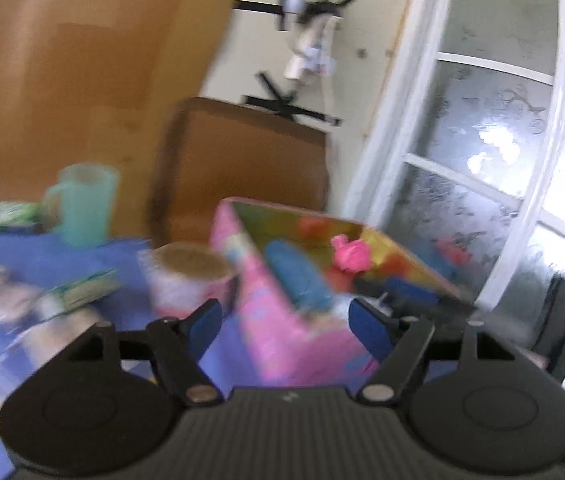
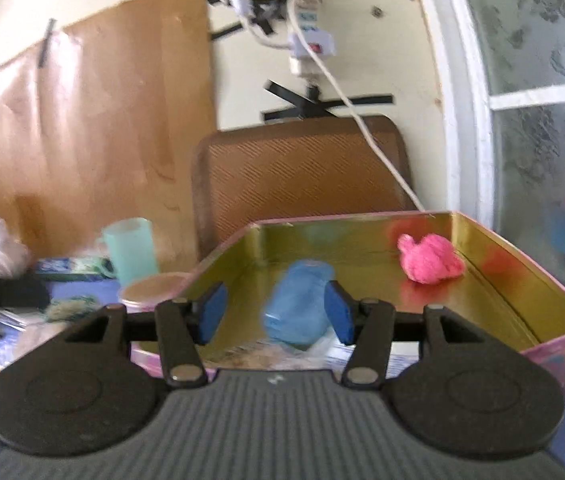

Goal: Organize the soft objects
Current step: 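Grasp the green correction tape with the right gripper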

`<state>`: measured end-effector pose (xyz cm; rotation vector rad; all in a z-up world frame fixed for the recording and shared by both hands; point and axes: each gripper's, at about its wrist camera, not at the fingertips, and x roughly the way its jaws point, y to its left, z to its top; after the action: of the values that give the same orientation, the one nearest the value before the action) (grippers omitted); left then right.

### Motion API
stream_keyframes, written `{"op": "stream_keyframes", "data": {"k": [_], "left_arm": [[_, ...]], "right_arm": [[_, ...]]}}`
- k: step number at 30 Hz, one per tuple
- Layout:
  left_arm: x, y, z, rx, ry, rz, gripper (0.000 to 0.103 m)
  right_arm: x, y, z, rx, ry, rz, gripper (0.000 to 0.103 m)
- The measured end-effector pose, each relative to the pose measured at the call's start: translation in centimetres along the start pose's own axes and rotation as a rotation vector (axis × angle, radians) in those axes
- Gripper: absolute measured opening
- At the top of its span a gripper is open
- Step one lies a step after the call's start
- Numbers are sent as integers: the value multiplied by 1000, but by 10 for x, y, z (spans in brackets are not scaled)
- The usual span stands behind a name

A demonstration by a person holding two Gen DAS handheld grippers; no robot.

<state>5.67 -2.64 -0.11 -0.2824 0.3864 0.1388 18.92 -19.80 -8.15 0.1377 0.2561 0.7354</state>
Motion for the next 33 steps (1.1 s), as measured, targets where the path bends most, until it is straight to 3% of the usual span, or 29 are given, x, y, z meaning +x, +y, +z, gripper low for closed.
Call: {"op": "stream_keyframes", "data": {"k": [5,11,13,22,24,26,28,29,31,32,33], "left_arm": [[-61,61,-28,-74,-39,182,72],[-113,144,-45,-244,-128,457,71],[-123,161,-50,-297,-151,513,71],[-162,198,-74,-551,-334,461,71],[-166,204,-76,-591,-347,452,73],[-165,210,-76,-617,-347,434,73],[-166,210,-78,-622,-350,430,73],[-166,209,-78,-618,-351,428,73],[-165,208,-77,-608,-348,431,73],[-164,207,-77,-605,-343,431,73],[-163,207,-76,-602,-336,429,73]], "right_arm": [[-6,52,8,-68,6,184,57],[26,148,7,-211,142,450,57],[42,180,5,-253,199,520,57],[113,300,-16,-465,443,770,60],[131,317,-22,-530,478,789,75],[148,328,-29,-590,540,796,82],[157,327,-32,-569,568,812,84],[160,322,-30,-531,595,815,81],[149,312,-28,-508,583,791,63],[144,307,-27,-494,584,780,47],[136,300,-26,-476,584,764,39]]}}
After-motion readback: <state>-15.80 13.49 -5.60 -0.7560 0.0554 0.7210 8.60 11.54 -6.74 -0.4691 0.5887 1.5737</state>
